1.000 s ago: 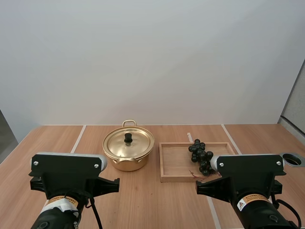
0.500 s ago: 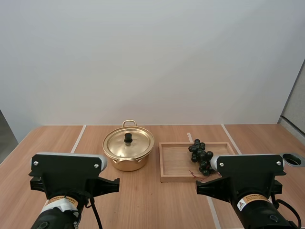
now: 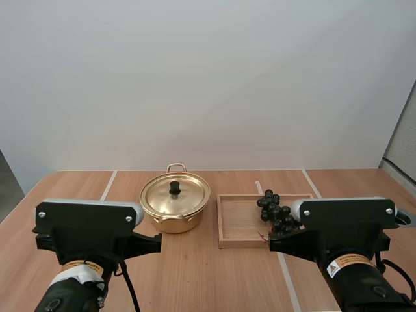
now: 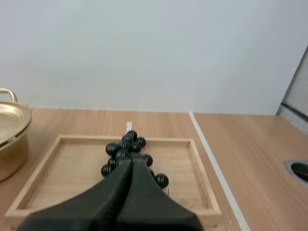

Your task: Open the pot, put the grape inside, and close it

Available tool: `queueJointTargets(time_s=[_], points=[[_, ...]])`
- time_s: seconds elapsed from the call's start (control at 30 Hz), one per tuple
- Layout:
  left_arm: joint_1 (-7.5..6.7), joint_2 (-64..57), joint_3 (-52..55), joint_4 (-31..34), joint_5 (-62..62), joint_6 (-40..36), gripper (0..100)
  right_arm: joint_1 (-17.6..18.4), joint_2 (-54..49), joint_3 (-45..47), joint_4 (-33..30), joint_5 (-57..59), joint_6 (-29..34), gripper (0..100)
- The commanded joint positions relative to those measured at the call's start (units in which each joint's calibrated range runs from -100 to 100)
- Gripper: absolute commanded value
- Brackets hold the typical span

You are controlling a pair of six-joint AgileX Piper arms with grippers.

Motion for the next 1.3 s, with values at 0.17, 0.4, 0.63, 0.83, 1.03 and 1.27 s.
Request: queueJointTargets(time_s=[0.17, 0.4, 0.63, 0.83, 1.03, 1.27], points=[[0.10, -0.3, -13.2, -2.3, 5.3, 0.1, 0, 0.1, -0.4, -12.2, 1.2, 4.6, 0.3, 0], [0.10, 8.8, -25.4, -8.0, 22.1, 0.1, 0, 0.1, -0.2, -19.9, 1.3, 9.1, 0.3, 0], [0.10, 22.2, -39.4, -10.3, 34.8, 0.2, 0, 0.1, 11.4, -28.9, 1.3, 18.7, 0.3, 0], [0.10, 31.5, -47.6, -10.4, 41.3, 4.9, 0, 0.1, 23.9, -39.2, 1.3, 29.6, 0.3, 0], [0.10, 39.2, -52.3, -10.7, 51.4, 7.0, 0, 0.1, 37.0, -50.9, 1.3, 43.4, 0.3, 0], [0.10, 42.7, -52.3, -10.9, 51.4, 7.0, 0, 0.1, 47.2, -57.4, 0.4, 51.6, 0.3, 0]])
